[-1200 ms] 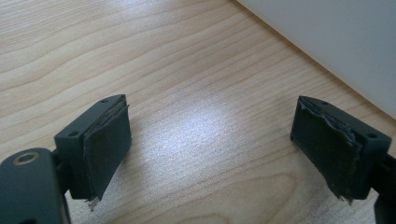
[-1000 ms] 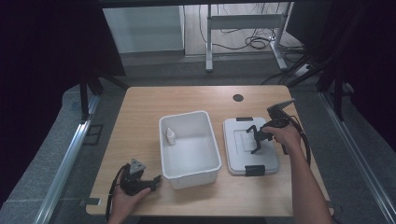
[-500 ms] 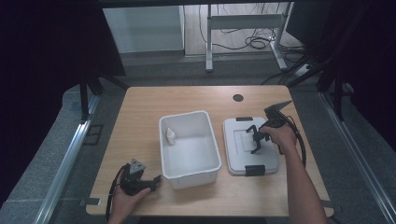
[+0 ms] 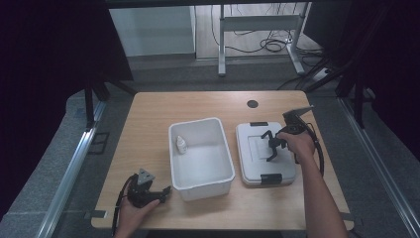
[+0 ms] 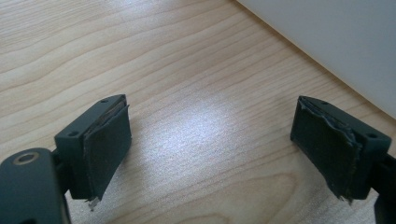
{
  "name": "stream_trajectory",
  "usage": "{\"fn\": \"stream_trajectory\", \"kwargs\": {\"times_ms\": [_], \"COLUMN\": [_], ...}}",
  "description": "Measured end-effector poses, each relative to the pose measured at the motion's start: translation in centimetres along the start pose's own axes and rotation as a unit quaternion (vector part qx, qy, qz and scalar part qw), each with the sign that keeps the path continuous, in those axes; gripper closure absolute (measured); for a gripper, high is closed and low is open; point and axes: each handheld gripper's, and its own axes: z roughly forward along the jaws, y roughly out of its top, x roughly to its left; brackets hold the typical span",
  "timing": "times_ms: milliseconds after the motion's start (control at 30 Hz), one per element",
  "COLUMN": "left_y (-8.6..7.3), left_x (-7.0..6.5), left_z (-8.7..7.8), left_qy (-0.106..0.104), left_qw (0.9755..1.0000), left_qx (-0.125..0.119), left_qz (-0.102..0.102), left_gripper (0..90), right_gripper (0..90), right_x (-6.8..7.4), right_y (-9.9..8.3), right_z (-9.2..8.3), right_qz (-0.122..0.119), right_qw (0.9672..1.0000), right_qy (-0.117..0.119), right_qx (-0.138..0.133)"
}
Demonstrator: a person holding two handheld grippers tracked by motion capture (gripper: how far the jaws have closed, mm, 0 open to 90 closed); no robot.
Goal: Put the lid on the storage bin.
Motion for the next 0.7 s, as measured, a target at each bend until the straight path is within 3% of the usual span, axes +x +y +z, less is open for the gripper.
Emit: {"fn": "stream_trajectory", "kwargs": {"times_ms": [167, 700], "left_y": [0.0, 0.0], "left_x": [0.0, 0.0], "left_z": [0.0, 0.0], "left_qy": [0.0, 0.0], "left_qw": [1.0, 1.0], "left_qx": [0.0, 0.0], "left_qz": [0.0, 0.0], "left_gripper": [12.2, 12.2], "right_gripper": [84.8, 84.7], "right_x": [0.7, 1.1], "right_y": [-0.1, -0.3], "right_z": [-1.1, -2.8], "right_qz": [-0.005, -0.017], "right_qw": [0.9998, 0.9993], "right_qy": [0.018, 0.026], "right_qx": [-0.01, -0.022]}}
